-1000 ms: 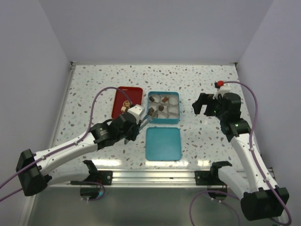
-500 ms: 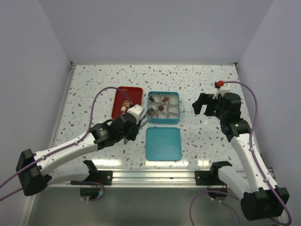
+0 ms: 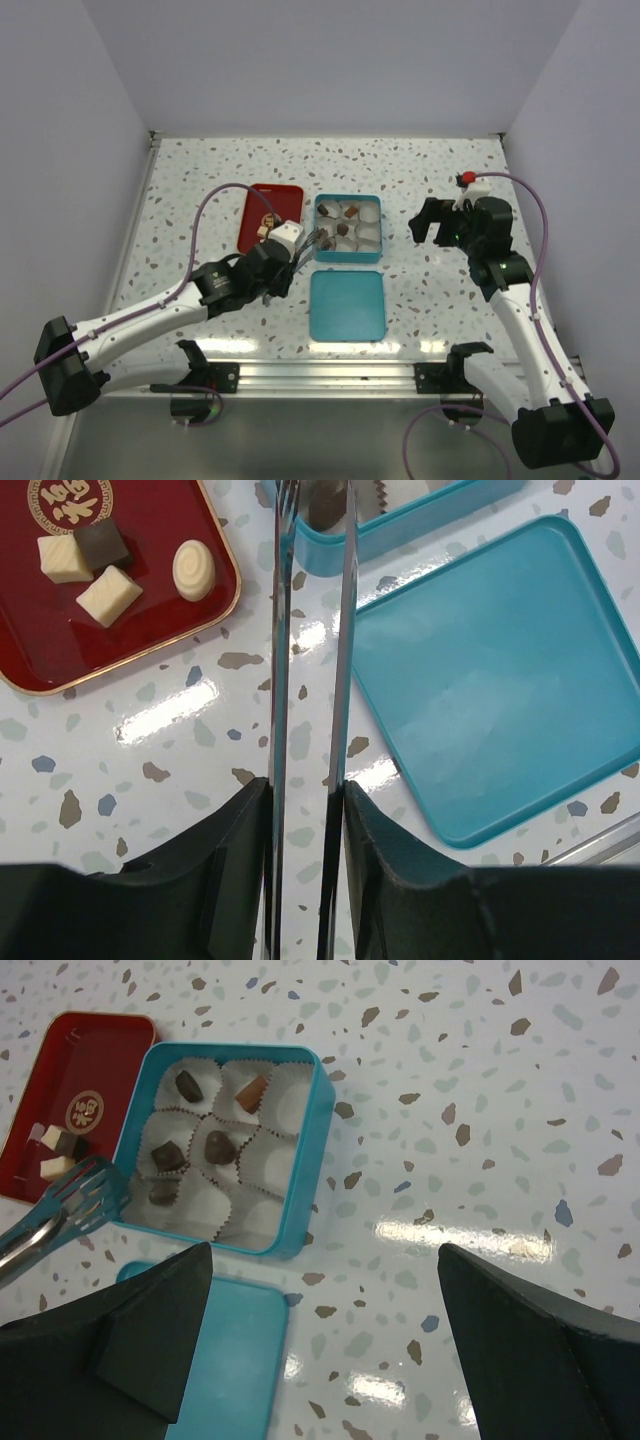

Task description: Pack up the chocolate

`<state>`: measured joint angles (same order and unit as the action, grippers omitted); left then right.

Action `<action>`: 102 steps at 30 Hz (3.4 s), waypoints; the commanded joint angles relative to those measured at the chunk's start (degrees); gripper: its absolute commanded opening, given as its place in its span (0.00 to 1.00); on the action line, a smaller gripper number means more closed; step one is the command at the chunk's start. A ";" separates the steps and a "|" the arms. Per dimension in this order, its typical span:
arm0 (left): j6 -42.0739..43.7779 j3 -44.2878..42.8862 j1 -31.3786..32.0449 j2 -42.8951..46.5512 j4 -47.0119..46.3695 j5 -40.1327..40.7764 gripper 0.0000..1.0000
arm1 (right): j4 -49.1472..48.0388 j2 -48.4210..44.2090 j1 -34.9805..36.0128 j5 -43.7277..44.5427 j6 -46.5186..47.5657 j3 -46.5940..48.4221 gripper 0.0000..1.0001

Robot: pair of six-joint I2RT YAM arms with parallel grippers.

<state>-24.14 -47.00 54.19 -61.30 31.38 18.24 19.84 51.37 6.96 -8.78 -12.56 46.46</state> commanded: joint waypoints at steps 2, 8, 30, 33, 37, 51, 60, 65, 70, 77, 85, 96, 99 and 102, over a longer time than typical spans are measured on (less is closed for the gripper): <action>-2.14 -2.30 0.47 1.00 -0.18 5.31 0.38 | -0.68 -0.22 -0.11 -1.16 0.25 0.48 0.99; -2.76 -5.29 -2.15 1.53 1.68 13.05 0.38 | -0.67 -0.31 -0.11 -1.24 0.34 0.39 0.99; -3.89 2.44 -12.62 2.41 2.55 17.43 0.39 | -0.94 0.04 -0.19 -1.68 0.17 0.13 0.99; -4.07 2.53 -12.71 3.03 3.16 17.97 0.39 | -0.94 -0.05 -0.11 -1.77 0.16 0.21 0.99; -3.90 2.71 -12.80 1.80 3.17 16.48 0.40 | -0.76 -0.05 -0.11 -1.86 0.16 0.30 0.99; -4.95 2.44 -12.80 0.83 3.96 11.12 0.40 | -0.68 -0.40 -0.02 -1.77 0.17 0.21 0.99; -5.39 3.50 -12.80 -0.31 3.34 12.96 0.40 | -0.76 -0.22 -0.11 -1.86 0.25 0.21 0.99; -5.13 3.50 -12.80 -1.01 3.17 12.70 0.40 | -0.85 -0.22 -0.11 -1.77 0.17 0.21 0.99; -5.65 2.88 -12.80 -1.20 4.57 14.19 0.40 | -0.85 -0.13 -0.11 -1.86 0.17 0.30 0.99; -6.18 2.71 -12.97 -1.19 5.19 14.55 0.41 | -1.03 0.13 -0.11 -1.95 0.25 0.13 0.99; -5.22 2.62 -12.89 -2.60 3.69 14.37 0.40 | -0.85 -0.40 -0.11 -1.86 0.16 0.21 0.99; -3.19 1.92 -12.97 -5.33 0.27 10.59 0.38 | -0.59 -0.40 -0.11 -1.68 0.16 0.30 0.99; -2.84 1.56 -12.97 -3.66 0.44 9.45 0.35 | -0.59 -0.31 -0.11 -1.68 0.16 0.39 0.99; -2.75 1.21 -12.97 -2.60 1.58 10.67 0.31 | -0.68 -0.31 -0.11 -1.68 0.16 0.21 0.99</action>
<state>-27.81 -43.40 41.63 -66.24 34.02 28.71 19.84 51.37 6.96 -10.02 -12.56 46.46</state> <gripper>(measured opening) 0.350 0.986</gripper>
